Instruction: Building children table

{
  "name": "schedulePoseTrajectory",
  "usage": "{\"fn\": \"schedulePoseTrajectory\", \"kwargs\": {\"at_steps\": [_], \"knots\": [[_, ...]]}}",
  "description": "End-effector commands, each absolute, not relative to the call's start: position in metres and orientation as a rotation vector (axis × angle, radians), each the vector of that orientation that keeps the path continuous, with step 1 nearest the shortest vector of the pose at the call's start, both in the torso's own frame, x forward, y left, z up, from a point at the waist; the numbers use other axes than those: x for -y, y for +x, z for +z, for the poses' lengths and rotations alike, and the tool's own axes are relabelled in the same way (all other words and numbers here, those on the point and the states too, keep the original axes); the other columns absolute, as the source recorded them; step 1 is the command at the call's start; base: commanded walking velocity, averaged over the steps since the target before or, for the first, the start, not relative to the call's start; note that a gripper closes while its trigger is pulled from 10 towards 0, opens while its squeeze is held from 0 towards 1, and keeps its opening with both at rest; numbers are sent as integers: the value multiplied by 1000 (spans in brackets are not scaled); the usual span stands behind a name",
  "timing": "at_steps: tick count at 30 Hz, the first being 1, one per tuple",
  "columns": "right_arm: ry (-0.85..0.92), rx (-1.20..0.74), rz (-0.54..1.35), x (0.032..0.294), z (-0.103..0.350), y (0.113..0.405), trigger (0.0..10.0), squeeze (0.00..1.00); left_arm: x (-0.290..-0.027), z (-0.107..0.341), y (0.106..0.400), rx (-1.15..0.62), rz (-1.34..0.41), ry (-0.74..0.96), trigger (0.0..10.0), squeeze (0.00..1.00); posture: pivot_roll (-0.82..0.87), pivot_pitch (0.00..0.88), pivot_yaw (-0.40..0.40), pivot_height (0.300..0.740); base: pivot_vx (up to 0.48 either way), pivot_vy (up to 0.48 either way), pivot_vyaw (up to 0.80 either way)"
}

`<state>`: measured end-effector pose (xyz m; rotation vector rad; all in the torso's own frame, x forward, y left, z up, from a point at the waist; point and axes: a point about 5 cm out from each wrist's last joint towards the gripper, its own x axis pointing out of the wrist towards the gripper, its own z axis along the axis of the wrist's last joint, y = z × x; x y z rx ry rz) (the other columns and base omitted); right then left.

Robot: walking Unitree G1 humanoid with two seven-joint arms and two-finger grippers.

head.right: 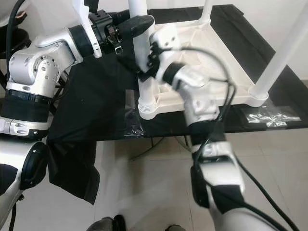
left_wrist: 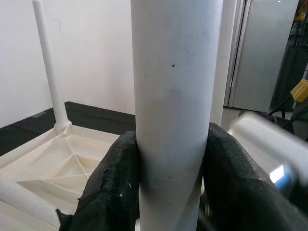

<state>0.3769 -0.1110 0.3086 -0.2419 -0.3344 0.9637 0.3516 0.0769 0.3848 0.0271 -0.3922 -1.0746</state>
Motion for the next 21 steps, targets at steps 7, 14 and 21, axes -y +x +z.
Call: {"fn": "schedulePoseTrajectory", "kwargs": {"at_steps": [7,14,21], "knots": [[-175,233,1083,117,302,389,10000,0,-77,379,350,356,-1088,57,0,0,66,151,45,740,0,0,0],[-154,206,1075,120,295,392,0,0,-76,380,349,354,-1094,61,0,0,68,154,48,740,0,0,0],[-134,168,1104,128,281,395,0,0,-72,381,349,348,-1114,66,0,0,65,158,57,740,0,0,0]]}}
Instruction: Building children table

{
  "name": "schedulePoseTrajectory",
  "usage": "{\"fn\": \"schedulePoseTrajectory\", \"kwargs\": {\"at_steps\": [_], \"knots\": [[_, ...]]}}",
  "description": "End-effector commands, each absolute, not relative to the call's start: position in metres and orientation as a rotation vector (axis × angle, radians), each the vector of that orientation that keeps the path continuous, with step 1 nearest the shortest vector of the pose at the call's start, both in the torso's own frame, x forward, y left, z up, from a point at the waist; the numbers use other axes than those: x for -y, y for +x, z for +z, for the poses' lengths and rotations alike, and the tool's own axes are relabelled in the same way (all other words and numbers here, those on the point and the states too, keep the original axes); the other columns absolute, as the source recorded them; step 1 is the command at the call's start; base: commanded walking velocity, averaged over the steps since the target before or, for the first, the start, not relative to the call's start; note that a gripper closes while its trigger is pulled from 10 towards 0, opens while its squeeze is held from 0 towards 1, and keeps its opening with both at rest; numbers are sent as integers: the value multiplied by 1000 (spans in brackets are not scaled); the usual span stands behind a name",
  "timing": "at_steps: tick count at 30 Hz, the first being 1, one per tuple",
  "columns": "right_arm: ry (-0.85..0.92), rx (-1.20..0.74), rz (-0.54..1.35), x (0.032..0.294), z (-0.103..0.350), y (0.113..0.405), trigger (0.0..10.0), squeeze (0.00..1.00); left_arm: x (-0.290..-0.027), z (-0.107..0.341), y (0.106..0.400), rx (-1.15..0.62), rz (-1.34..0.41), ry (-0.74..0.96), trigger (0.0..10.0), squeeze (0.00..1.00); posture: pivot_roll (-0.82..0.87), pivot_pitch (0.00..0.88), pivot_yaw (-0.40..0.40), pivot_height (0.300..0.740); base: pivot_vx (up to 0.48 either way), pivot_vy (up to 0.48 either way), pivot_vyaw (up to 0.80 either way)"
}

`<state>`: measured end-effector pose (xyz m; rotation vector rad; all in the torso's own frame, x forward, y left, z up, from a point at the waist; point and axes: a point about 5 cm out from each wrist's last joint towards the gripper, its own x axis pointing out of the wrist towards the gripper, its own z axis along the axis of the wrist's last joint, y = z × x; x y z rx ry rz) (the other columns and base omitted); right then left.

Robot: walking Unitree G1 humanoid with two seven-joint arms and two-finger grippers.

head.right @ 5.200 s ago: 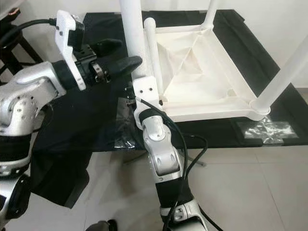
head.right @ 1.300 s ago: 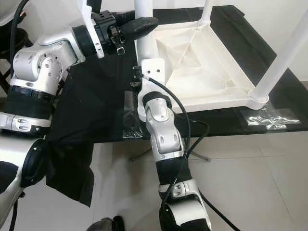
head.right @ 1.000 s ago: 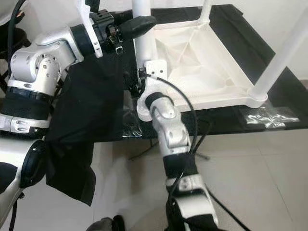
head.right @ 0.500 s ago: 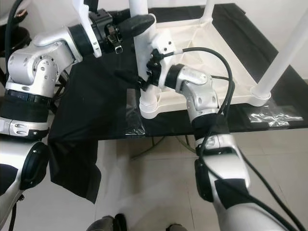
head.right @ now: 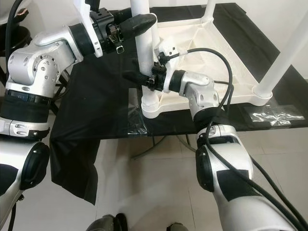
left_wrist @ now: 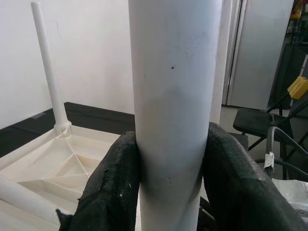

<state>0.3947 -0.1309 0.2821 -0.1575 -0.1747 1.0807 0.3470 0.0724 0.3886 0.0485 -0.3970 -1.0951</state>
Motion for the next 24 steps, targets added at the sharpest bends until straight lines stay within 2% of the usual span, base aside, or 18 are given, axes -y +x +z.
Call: {"fn": "schedulePoseTrajectory", "kwargs": {"at_steps": [1,4,5,9,10,12,13,15,16,18,20,21,22,24], "knots": [[-134,168,1104,128,281,395,0,0,-72,381,349,348,-1114,66,0,0,65,158,57,740,0,0,0],[-120,164,1082,129,277,396,0,0,-69,381,350,352,-1124,74,0,0,62,162,63,740,0,0,0],[-103,165,998,131,272,399,0,0,-67,383,353,352,-1096,74,10000,1000,61,165,65,740,0,0,0],[-80,161,899,134,269,403,0,0,-67,387,356,358,-1056,76,10000,1000,57,166,63,740,0,0,0],[-69,159,850,135,267,405,0,0,-68,389,357,364,-1046,76,10000,922,57,166,63,740,0,0,0],[-69,159,850,135,267,405,0,0,-68,389,357,364,-1046,76,10000,922,57,166,63,740,0,0,0],[-45,158,793,134,262,406,0,0,-72,392,357,374,-1034,60,10000,0,53,167,59,740,0,0,0],[-20,146,741,128,251,405,0,0,-77,395,358,385,-1005,49,10000,0,53,171,56,740,0,0,0],[-25,85,595,117,232,404,0,0,-84,395,359,390,-972,38,10000,0,55,176,53,740,0,0,0],[-25,85,595,117,232,404,0,0,-84,395,359,390,-972,38,10000,0,55,176,53,740,0,0,0],[-29,24,286,81,191,377,0,0,-97,387,360,371,-926,18,10000,0,49,189,58,740,0,0,0],[-29,24,286,81,191,377,0,0,-97,387,360,371,-926,18,10000,0,49,189,58,740,0,0,0],[0,11,209,71,184,369,0,0,-102,382,361,358,-911,15,10000,0,47,180,59,740,0,0,0],[40,31,191,63,192,373,0,0,-106,375,361,345,-893,3,10000,0,44,177,58,740,0,0,0]]}}
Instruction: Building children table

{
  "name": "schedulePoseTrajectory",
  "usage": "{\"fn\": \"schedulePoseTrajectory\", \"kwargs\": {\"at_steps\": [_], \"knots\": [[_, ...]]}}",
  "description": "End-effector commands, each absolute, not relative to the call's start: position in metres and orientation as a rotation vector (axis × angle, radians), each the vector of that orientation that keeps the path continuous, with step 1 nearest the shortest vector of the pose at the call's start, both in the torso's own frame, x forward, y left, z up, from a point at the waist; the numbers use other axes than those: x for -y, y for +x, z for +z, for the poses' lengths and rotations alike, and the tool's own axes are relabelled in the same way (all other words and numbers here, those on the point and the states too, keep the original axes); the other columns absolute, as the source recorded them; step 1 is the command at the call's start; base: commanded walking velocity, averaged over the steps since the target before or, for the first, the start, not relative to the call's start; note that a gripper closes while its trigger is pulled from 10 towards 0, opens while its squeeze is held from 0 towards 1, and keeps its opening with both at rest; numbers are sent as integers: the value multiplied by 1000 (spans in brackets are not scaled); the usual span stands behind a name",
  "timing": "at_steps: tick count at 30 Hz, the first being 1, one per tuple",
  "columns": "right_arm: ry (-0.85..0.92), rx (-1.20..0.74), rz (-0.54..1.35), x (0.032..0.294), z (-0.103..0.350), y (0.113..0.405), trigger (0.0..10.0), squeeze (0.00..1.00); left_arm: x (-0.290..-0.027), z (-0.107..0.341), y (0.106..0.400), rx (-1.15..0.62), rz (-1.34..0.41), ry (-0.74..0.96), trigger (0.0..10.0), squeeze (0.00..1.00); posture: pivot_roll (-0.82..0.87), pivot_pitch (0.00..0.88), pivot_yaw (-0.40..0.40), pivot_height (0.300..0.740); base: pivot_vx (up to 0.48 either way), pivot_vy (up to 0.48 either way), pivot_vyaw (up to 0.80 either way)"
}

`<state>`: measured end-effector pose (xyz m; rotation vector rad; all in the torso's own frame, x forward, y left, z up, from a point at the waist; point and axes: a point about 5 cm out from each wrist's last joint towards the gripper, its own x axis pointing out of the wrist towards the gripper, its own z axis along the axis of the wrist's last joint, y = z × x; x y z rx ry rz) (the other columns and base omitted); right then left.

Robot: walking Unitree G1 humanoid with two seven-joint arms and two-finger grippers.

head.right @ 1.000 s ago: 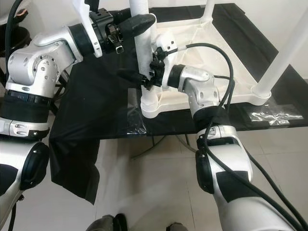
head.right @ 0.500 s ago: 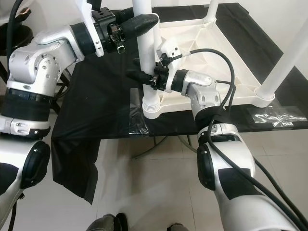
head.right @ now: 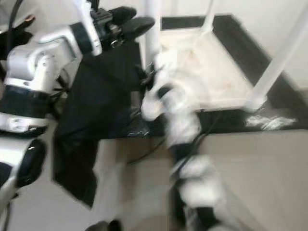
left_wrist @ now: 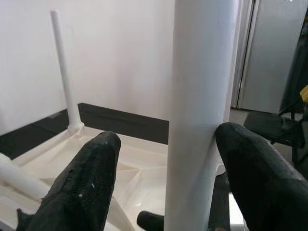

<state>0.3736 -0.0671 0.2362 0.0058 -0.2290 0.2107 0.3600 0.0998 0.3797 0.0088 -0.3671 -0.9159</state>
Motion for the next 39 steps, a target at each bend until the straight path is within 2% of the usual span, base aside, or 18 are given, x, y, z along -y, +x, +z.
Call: {"fn": "schedulePoseTrajectory", "kwargs": {"at_steps": [1,7,9,11,12,13,14,15,16,19,24,25,26,27,31,39], "knots": [[37,44,194,64,196,376,0,0,-107,374,360,344,-890,-2,10000,0,44,175,55,740,0,0,0],[30,75,193,66,209,386,0,0,-121,367,360,342,-831,-20,10000,0,40,166,38,740,0,0,0],[37,72,193,68,212,385,0,0,-134,359,358,338,-771,-40,10000,0,43,166,34,740,0,0,0],[37,72,193,68,212,385,0,0,-134,359,358,338,-771,-40,10000,0,43,166,34,740,0,0,0],[35,70,194,68,212,382,10000,0,-143,356,356,337,-734,-53,10000,0,43,166,34,740,0,0,0],[35,70,194,68,212,382,10000,0,-143,356,356,337,-734,-53,10000,0,43,166,34,740,0,0,0],[49,75,185,69,215,376,10000,745,-152,352,353,339,-695,-68,10000,0,46,164,33,740,0,0,0],[49,75,185,69,215,376,10000,745,-152,352,353,339,-695,-68,10000,0,46,164,33,740,0,0,0],[67,91,198,70,221,372,10000,1000,-163,349,350,343,-648,-83,10000,0,46,163,33,740,0,0,0],[107,160,265,75,239,372,10000,1000,-185,342,342,351,-546,-113,10000,0,41,160,32,740,0,0,0],[139,221,445,84,261,381,10000,953,-201,332,333,349,-472,-132,10000,0,46,155,28,740,0,0,0],[128,226,500,87,264,384,10000,259,-204,329,331,345,-457,-136,10000,0,49,154,26,740,0,0,0],[128,226,500,87,264,384,10000,259,-204,329,331,345,-457,-136,10000,0,49,154,26,740,0,0,0],[96,231,549,90,267,386,10000,24,-205,325,329,338,-443,-134,10000,0,52,151,24,740,0,0,0],[-23,201,789,99,271,388,10000,0,-201,298,317,285,-408,-103,10000,0,54,144,20,740,0,0,0],[1,157,946,114,270,394,10000,0,-181,248,294,177,-427,-24,10000,0,68,137,13,740,0,0,0]]}}
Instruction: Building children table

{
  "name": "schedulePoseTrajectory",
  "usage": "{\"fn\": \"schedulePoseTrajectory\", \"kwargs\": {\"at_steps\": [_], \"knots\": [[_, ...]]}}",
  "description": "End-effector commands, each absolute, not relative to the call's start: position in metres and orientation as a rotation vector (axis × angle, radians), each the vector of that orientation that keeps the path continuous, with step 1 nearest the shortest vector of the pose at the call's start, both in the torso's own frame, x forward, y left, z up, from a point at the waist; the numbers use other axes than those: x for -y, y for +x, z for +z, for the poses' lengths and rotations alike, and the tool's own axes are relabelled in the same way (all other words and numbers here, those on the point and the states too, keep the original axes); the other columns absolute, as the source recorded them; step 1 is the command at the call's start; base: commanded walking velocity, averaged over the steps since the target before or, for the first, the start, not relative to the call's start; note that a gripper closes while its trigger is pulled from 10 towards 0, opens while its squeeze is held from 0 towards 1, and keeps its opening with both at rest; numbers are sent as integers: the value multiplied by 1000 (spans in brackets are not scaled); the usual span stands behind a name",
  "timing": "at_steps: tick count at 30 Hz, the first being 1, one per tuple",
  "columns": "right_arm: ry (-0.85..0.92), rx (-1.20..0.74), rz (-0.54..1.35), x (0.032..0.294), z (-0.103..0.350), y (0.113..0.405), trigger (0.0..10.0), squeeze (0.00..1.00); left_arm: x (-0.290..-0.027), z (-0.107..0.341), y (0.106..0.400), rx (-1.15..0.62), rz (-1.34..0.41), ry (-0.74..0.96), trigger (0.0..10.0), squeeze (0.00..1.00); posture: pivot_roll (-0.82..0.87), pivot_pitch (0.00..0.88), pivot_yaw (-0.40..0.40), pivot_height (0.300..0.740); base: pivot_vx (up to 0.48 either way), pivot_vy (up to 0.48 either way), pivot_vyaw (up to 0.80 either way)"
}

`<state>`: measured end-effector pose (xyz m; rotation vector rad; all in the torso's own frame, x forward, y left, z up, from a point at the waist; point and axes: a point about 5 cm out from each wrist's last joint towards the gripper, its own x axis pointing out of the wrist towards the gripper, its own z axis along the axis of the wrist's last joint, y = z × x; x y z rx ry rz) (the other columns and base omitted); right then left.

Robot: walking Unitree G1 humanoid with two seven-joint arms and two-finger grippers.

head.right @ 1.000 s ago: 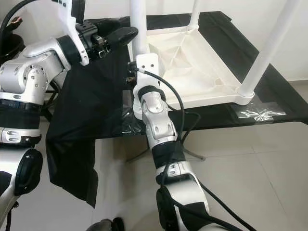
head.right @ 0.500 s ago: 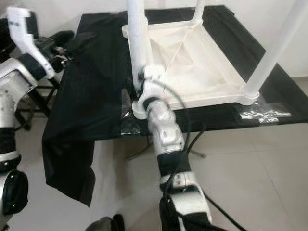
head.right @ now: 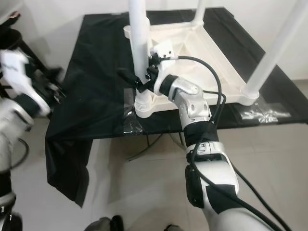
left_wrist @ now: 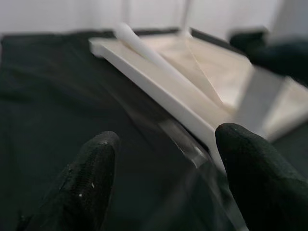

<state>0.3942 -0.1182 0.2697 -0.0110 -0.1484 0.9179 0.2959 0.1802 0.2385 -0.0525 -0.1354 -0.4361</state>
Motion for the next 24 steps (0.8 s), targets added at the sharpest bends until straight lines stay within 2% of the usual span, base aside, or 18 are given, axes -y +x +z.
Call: {"fn": "schedulePoseTrajectory", "kwargs": {"at_steps": [1,2,3,4,5,8,18,23,24], "knots": [[-14,141,971,115,267,394,10000,0,-179,239,288,165,-446,9,10000,0,68,137,13,740,0,0,0],[-14,141,971,115,267,394,10000,0,-179,239,288,165,-446,9,10000,0,68,137,13,740,0,0,0],[-20,122,1007,116,263,394,4157,0,-175,231,280,161,-482,14,10000,0,72,136,10,740,0,0,0],[-15,85,1038,117,256,394,0,0,-169,220,267,151,-549,26,10000,0,74,137,9,740,0,0,0],[-15,85,1038,117,256,394,0,0,-169,220,267,151,-549,26,10000,0,74,137,9,740,0,0,0],[-18,19,1015,125,243,397,0,0,-160,196,239,107,-671,19,10000,0,80,141,3,740,0,0,0],[-35,-1,974,138,240,399,0,0,-150,179,218,72,-724,1,10000,0,66,146,7,740,0,0,0],[-102,-38,829,154,232,402,0,0,-149,167,214,29,-707,-61,10000,0,47,155,0,740,0,0,0],[-69,-83,693,157,221,404,0,0,-150,166,214,26,-693,-66,10000,0,37,161,-10,740,0,0,0]]}}
